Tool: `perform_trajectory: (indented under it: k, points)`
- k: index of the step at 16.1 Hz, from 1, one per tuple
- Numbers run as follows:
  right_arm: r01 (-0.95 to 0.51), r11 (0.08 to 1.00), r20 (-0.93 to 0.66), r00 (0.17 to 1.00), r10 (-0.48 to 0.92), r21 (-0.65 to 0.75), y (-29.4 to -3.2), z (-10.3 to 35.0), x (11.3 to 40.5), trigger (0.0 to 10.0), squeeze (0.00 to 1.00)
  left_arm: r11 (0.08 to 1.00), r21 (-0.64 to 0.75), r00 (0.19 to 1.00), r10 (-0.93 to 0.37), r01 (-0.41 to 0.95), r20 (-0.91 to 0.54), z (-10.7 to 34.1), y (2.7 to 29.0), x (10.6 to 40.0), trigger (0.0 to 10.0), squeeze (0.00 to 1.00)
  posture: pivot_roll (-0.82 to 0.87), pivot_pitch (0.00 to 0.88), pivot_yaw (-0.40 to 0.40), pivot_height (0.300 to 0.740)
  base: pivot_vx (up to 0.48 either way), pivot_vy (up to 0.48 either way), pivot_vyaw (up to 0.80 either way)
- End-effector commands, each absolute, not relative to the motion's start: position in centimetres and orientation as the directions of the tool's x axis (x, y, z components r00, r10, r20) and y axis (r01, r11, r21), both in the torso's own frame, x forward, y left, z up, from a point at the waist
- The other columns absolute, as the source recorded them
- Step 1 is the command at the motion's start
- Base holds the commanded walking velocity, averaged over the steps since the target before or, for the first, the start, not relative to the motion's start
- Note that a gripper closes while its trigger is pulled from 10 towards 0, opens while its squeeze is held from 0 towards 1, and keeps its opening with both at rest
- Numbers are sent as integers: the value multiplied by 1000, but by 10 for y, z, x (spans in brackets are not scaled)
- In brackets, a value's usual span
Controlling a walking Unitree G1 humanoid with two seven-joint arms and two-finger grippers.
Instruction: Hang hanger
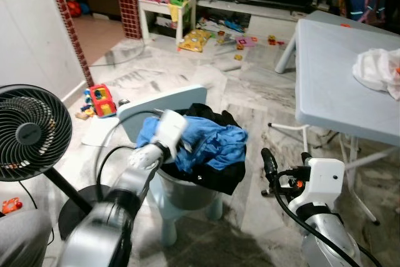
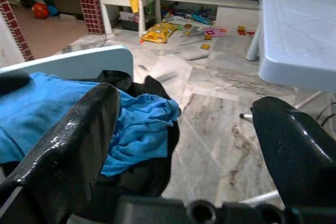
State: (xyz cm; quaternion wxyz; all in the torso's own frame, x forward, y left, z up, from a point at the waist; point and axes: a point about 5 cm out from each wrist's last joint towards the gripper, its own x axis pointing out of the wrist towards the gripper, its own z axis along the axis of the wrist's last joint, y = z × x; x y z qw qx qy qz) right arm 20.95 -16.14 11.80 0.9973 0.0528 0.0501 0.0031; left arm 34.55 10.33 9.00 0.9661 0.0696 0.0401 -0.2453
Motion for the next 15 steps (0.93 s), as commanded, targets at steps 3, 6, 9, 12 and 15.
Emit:
perform_trajectory:
  k: [3,6,9,12,15]
  points:
    - [37,996,-69,997,-31,80,-170,128,203,10000,0,908,59,907,-418,416,41,104,113,315,10000,0,25,0,-77,740,0,0,0]
    - [123,991,-65,991,-119,60,-189,126,193,10000,0,857,-46,853,-515,513,-87,84,131,289,10000,0,62,0,-98,740,0,0,0]
    - [124,991,-55,991,-122,46,-195,126,204,10000,0,882,61,883,-465,468,-61,113,153,322,10000,0,87,0,-104,740,0,0,0]
    - [139,989,-24,990,-138,43,-197,130,211,10000,0,897,79,901,-433,434,-36,122,155,313,10000,0,97,0,-95,740,0,0,0]
    - [182,982,-35,983,-181,47,-201,127,205,10000,0,929,25,928,-368,370,-66,103,149,280,10000,0,93,0,-102,740,0,0,0]
